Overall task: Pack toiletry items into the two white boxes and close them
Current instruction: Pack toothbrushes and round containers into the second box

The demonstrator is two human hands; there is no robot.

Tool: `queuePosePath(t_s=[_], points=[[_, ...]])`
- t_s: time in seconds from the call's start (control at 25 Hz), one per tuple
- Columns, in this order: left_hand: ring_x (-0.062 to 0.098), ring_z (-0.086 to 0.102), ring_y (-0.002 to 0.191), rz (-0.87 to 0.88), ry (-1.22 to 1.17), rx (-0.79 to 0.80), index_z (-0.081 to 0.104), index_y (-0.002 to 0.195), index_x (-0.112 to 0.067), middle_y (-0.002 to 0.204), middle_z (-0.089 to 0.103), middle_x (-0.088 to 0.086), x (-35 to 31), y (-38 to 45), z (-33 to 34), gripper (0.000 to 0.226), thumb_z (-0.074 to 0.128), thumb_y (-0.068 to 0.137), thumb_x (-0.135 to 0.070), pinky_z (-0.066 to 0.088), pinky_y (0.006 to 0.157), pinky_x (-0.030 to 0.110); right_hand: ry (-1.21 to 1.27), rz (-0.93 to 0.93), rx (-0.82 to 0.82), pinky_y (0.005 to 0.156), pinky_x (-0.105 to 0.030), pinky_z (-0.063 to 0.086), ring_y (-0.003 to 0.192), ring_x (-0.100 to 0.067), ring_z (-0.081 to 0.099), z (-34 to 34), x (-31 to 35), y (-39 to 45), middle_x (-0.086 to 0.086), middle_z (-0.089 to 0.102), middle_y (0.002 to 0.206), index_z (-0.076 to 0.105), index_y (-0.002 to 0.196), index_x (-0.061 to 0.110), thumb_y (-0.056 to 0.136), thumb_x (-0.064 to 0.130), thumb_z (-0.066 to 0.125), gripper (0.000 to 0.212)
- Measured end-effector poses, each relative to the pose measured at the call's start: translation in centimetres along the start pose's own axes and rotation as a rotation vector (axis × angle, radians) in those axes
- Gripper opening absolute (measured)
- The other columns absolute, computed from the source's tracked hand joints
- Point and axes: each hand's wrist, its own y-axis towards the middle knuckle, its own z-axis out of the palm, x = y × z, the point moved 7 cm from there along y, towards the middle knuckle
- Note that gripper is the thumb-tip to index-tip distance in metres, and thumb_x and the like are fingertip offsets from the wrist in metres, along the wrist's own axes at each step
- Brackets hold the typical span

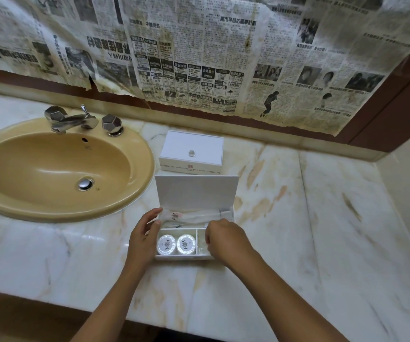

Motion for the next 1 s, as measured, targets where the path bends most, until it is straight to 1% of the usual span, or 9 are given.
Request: queuePosePath(t_s=[0.16, 0.28, 0.4, 0.44, 0.52, 0.6, 0.76, 0.88, 1.0], points=[[-0.017, 0.057, 0.090, 0.006, -0.015, 0.011, 0.063, 0.113, -0.026, 0.112, 0.063, -0.012, -0.3, -0.1, 0.0, 0.029, 0.053, 0.098, -0.004, 0.041, 0.078, 0.001, -0.010, 0.003, 0.032, 0.084, -0.031, 0.049, 0.099, -0.027, 0.062, 1.4, -0.1, 0.2, -0.012, 0.064, 0.110, 0.067, 0.107, 0.009, 0.084, -0.002, 0.057, 0.028], [-0.015, 0.058, 0.091, 0.009, -0.017, 0.018, 0.063, 0.111, -0.030, 0.113, 0.063, -0.013, -0.2, 0.0, -0.1, 0.031, 0.053, 0.097, -0.004, 0.042, 0.078, 0.002, 0.011, 0.050, 0.012, 0.082, -0.030, 0.048, 0.095, -0.026, 0.061, 0.7, -0.6, 0.0, -0.009, 0.065, 0.108, 0.066, 0.104, 0.010, 0.087, 0.005, 0.057, 0.021], [-0.014, 0.058, 0.091, 0.004, -0.015, 0.028, 0.062, 0.108, -0.036, 0.113, 0.063, -0.017, -0.1, 0.0, -0.2, 0.033, 0.054, 0.097, -0.006, 0.042, 0.078, 0.002, 0.009, 0.096, 0.108, 0.077, -0.029, 0.045, 0.094, -0.028, 0.061, 1.8, -0.9, -0.4, -0.011, 0.065, 0.110, 0.063, 0.096, 0.008, 0.091, 0.012, 0.053, 0.012], [-0.014, 0.058, 0.091, 0.002, -0.012, 0.033, 0.062, 0.107, -0.037, 0.112, 0.063, -0.018, -0.2, -0.1, -0.2, 0.033, 0.054, 0.097, -0.006, 0.041, 0.078, 0.002, 0.021, 0.103, 0.146, 0.077, -0.028, 0.044, 0.099, -0.029, 0.062, 2.3, -0.9, -0.5, -0.013, 0.066, 0.111, 0.063, 0.094, 0.008, 0.091, 0.009, 0.051, 0.013], [-0.015, 0.058, 0.091, -0.004, -0.013, 0.037, 0.061, 0.107, -0.038, 0.109, 0.065, -0.021, -0.1, -0.1, -0.2, 0.034, 0.054, 0.097, -0.006, 0.041, 0.077, 0.001, 0.091, 0.109, 0.192, 0.083, -0.028, 0.048, 0.106, -0.028, 0.062, 2.5, -0.9, -0.2, -0.013, 0.065, 0.116, 0.068, 0.104, 0.005, 0.090, 0.002, 0.049, 0.024], [-0.015, 0.058, 0.092, -0.007, -0.008, 0.044, 0.062, 0.107, -0.038, 0.110, 0.065, -0.021, -0.2, -0.1, -0.2, 0.033, 0.054, 0.097, -0.007, 0.041, 0.077, 0.001, 0.188, 0.106, 0.208, 0.086, -0.026, 0.048, 0.107, -0.023, 0.062, 2.1, -0.9, 0.2, -0.009, 0.064, 0.120, 0.071, 0.108, 0.010, 0.089, 0.001, 0.050, 0.030], [-0.015, 0.058, 0.093, 0.001, -0.008, 0.046, 0.061, 0.108, -0.036, 0.114, 0.063, -0.017, -0.3, -0.1, -0.2, 0.033, 0.054, 0.098, -0.006, 0.042, 0.076, 0.001, 0.295, 0.082, 0.249, 0.076, -0.019, 0.044, 0.098, -0.013, 0.064, 2.0, -0.6, 0.1, 0.001, 0.069, 0.114, 0.074, 0.104, 0.015, 0.089, 0.005, 0.050, 0.030], [-0.013, 0.059, 0.093, 0.008, -0.002, 0.052, 0.061, 0.109, -0.035, 0.114, 0.064, -0.016, -0.3, 0.0, -0.2, 0.032, 0.054, 0.098, -0.006, 0.043, 0.078, 0.003, 0.373, 0.084, 0.245, 0.072, -0.015, 0.045, 0.081, -0.003, 0.059, 1.5, -1.0, -0.3, 0.008, 0.068, 0.097, 0.074, 0.102, 0.017, 0.089, 0.005, 0.052, 0.028], [-0.012, 0.059, 0.095, 0.005, -0.003, 0.051, 0.062, 0.109, -0.036, 0.114, 0.064, -0.016, -0.2, 0.1, -0.3, 0.032, 0.054, 0.098, -0.007, 0.043, 0.078, 0.003, 0.288, 0.089, 0.178, 0.075, -0.019, 0.047, 0.085, -0.012, 0.061, 0.7, -1.6, -0.1, 0.001, 0.067, 0.103, 0.073, 0.100, 0.020, 0.087, 0.000, 0.052, 0.032]])
